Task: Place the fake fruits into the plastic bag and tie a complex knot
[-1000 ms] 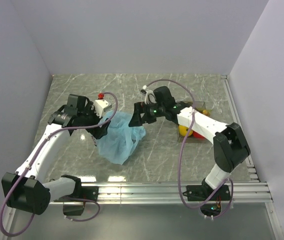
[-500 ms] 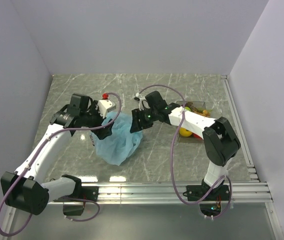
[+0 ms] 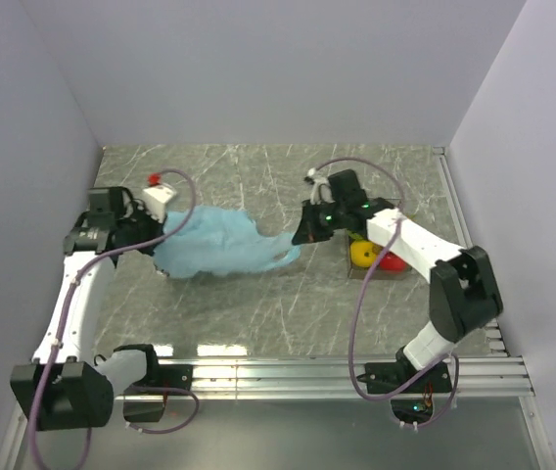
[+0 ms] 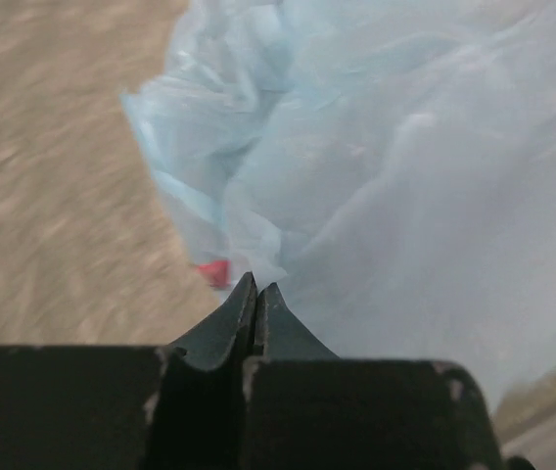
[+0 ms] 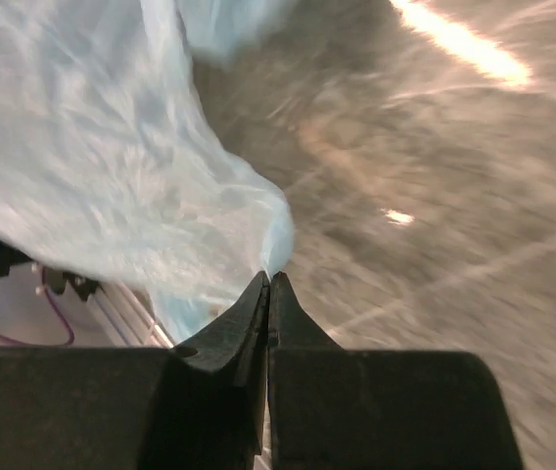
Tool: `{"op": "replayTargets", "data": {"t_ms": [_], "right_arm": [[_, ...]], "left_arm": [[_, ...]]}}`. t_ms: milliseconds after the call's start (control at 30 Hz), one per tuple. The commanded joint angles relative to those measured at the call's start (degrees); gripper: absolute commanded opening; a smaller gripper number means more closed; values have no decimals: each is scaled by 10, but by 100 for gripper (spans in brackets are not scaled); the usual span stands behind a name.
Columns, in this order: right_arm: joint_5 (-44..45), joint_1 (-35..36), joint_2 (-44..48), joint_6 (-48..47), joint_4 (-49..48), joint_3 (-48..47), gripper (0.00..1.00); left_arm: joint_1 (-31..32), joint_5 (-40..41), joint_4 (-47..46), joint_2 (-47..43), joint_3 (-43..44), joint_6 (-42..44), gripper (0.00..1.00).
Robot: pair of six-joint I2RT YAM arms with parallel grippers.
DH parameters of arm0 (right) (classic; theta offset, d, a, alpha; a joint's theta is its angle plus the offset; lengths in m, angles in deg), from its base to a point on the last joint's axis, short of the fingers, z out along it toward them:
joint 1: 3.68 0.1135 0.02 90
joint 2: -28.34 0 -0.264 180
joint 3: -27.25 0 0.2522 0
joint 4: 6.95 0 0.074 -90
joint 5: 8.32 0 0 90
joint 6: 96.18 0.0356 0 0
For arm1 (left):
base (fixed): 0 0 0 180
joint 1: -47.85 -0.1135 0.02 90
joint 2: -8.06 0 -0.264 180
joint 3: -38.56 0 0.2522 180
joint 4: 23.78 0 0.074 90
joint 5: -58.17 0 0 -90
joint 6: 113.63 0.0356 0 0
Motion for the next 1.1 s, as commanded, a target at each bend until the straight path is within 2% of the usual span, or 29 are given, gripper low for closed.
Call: {"op": "replayTargets", "data": {"t_ms": [0, 133, 267, 300, 367, 400, 433, 467, 500, 600, 633, 767, 1000, 1067], "right_arm": [[-6, -38, 66, -16, 5, 17, 0], [-35, -70, 102, -5, -11, 24, 0], [-85, -69, 141, 26, -52, 18, 0], [-94, -66, 153, 44, -62, 14, 0], [-93, -39, 161, 53, -77, 3, 0], [-88, -28, 163, 63, -77, -8, 0], [-87, -17, 163, 71, -86, -12, 0], [-83, -9, 162, 82, -92, -15, 0], [-82, 4, 157, 105, -100, -19, 0], [-87, 13, 137, 155, -135, -33, 0], [-83, 13, 132, 167, -144, -39, 0], [-81, 17, 105, 240, -171, -73, 0], [-71, 45, 75, 307, -185, -123, 0], [-75, 57, 67, 305, -189, -130, 0]], "left_arm": [[-69, -29, -45, -28, 2, -11, 0], [-124, -93, -62, -14, -40, -50, 0], [-125, -111, -81, 5, -60, -70, 0], [-125, -132, -79, 8, -52, -66, 3], [-124, -200, -72, 4, -4, -77, 33], [-125, -223, -74, -3, 14, -88, 59], [-120, -272, -86, -9, 51, -117, 78], [-113, -285, -96, -15, 67, -133, 94], [-101, -290, -105, -21, 81, -146, 99], [-27, -265, -98, -47, 121, -155, 99], [15, -258, -95, -54, 123, -161, 99], [113, -200, -102, -82, 91, -191, 99], [228, -97, -165, -99, 40, -216, 99], [255, -37, -197, -96, 24, -211, 99]]}}
